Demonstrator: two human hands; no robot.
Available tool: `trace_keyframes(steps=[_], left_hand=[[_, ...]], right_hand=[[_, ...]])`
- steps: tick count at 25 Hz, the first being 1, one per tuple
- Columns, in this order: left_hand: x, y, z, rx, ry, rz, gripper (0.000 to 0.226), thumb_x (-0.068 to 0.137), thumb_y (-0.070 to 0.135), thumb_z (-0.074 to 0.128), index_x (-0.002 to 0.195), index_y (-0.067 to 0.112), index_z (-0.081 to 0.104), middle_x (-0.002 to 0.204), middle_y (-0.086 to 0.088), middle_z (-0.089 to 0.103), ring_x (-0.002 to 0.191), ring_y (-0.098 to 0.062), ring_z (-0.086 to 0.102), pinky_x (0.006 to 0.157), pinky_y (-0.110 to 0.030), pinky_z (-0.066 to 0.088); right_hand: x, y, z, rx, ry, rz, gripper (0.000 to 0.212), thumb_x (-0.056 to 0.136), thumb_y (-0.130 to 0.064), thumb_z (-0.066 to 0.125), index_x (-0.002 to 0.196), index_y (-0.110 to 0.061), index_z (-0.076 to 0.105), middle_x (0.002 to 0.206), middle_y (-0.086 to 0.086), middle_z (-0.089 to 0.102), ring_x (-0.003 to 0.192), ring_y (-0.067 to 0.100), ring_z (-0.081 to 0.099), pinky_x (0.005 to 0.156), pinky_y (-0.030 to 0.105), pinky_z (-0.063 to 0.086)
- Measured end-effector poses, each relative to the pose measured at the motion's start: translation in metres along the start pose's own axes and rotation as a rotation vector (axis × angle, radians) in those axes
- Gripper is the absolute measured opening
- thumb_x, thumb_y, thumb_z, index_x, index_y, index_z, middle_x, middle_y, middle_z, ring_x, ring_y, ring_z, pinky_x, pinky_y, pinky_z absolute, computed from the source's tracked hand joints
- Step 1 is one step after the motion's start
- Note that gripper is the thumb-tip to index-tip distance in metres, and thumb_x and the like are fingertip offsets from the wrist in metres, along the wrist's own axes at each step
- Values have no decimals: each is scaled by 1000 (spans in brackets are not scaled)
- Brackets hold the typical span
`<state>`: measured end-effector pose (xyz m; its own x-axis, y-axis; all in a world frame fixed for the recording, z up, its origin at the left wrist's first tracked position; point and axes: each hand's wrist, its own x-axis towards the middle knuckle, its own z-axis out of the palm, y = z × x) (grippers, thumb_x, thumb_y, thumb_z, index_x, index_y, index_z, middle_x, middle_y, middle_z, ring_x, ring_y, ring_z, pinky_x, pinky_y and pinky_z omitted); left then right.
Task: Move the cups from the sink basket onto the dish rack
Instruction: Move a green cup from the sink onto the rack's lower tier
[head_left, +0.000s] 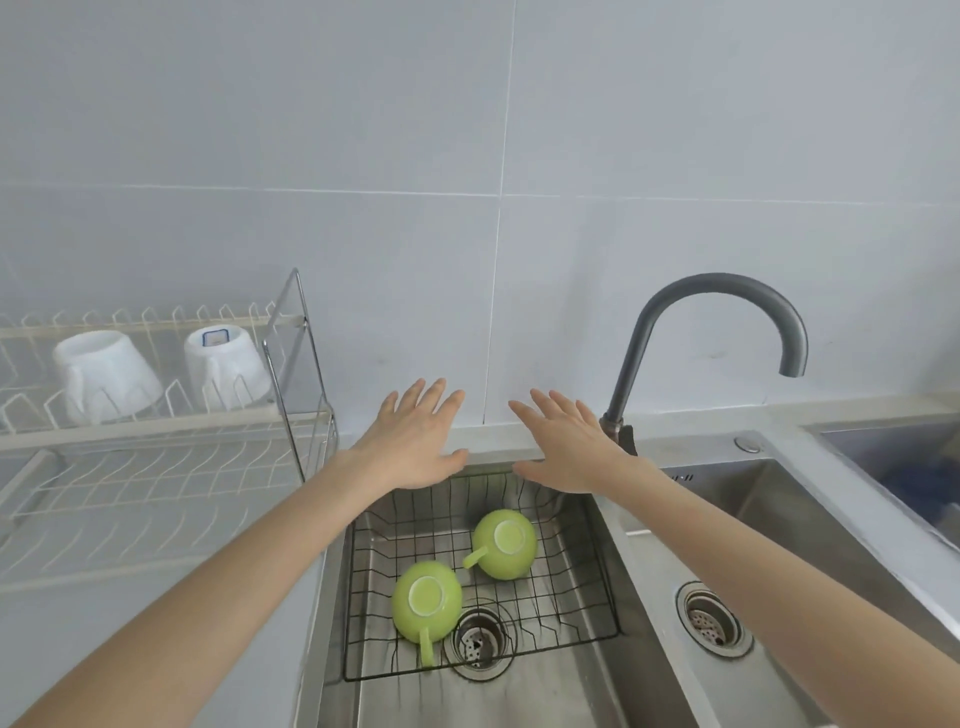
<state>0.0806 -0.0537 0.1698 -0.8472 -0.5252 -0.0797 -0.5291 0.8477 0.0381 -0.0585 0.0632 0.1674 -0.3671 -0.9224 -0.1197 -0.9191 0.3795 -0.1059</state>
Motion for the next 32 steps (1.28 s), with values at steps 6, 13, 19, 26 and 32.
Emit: trace_keyframes(steps=[6,13,19,26,32], left_hand=[[23,14,50,-60,-143,-26,70,92,42,37,146,16,1,158,-11,-2,146,-27,-1,120,-43,7],[56,15,104,-119,-288,-44,70,92,41,40,145,15,4,157,-11,5,145,-27,7,120,-44,13],[86,19,157,-212,-373,-78,67,91,39,42,145,14,11,156,-10,16,142,-26,18,116,-42,22],[129,32,224,-574,-368,-282,61,87,36,53,138,11,30,143,-12,40,132,-28,36,110,-39,32],[151,34,265,-748,-325,-487,63,84,34,59,136,9,34,140,-15,40,131,-29,36,110,-40,32]], right_hand=[[19,32,49,95,-94,11,72,89,-35,51,148,-20,11,158,13,7,146,30,4,120,45,5],[47,61,115,247,-220,94,70,89,-33,50,148,-19,13,157,12,15,146,29,11,120,43,12],[59,79,181,434,-352,222,64,88,-29,51,144,-14,22,144,15,37,134,33,33,113,43,29],[79,86,227,858,-396,475,59,90,-24,52,141,-11,27,135,19,47,127,32,43,101,32,37],[95,81,260,1190,-317,691,56,88,-22,55,138,-15,30,130,11,57,118,28,54,101,37,41]])
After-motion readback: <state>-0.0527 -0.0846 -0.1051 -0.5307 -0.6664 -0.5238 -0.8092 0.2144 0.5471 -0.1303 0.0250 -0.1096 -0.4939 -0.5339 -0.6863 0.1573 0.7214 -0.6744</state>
